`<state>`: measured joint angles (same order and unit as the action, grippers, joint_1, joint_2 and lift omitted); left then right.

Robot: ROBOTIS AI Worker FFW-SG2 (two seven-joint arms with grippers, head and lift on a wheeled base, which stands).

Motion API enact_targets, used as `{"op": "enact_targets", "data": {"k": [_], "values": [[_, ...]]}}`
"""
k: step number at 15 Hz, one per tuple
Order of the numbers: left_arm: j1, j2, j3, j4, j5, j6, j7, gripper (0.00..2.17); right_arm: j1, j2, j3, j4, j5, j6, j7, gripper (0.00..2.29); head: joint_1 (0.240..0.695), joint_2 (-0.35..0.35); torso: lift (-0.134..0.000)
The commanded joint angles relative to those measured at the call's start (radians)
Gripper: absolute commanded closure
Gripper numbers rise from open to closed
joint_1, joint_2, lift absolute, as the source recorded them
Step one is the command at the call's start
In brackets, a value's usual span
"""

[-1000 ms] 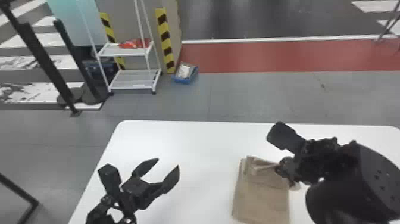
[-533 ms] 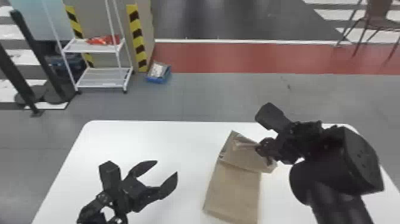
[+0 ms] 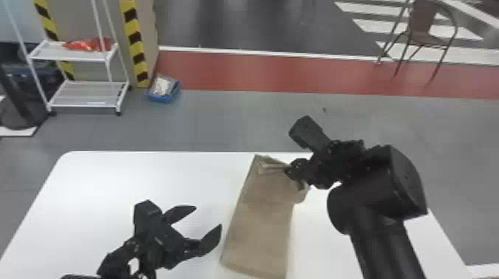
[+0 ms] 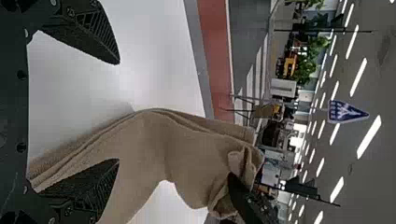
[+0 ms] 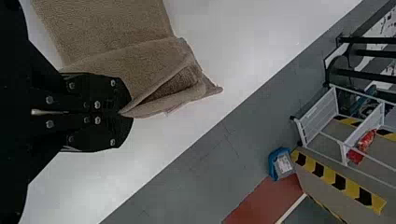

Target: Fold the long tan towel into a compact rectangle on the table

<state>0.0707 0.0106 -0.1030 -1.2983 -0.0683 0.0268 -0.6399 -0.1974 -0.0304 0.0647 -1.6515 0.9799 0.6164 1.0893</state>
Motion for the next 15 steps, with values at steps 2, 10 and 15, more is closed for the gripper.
{"op": "enact_targets", "data": {"k": [2, 10, 15], "values": [[0.029, 0.005, -0.050, -0.010, -0.002, 0.003, -0.003, 0.17, -0.033, 0.010, -0.005, 0.038, 0.000, -0.004, -0.012, 1.48, 0.695, -0.160, 0.000], [-0.083, -0.013, -0.169, 0.113, -0.022, -0.018, 0.108, 0.21, -0.014, 0.012, -0.003, 0.027, -0.003, -0.016, -0.011, 1.48, 0.695, -0.218, 0.000], [-0.175, -0.013, -0.193, 0.203, -0.030, -0.024, 0.178, 0.20, 0.041, 0.004, 0.018, -0.125, -0.066, -0.040, 0.052, 1.48, 0.695, -0.198, 0.000]]}}
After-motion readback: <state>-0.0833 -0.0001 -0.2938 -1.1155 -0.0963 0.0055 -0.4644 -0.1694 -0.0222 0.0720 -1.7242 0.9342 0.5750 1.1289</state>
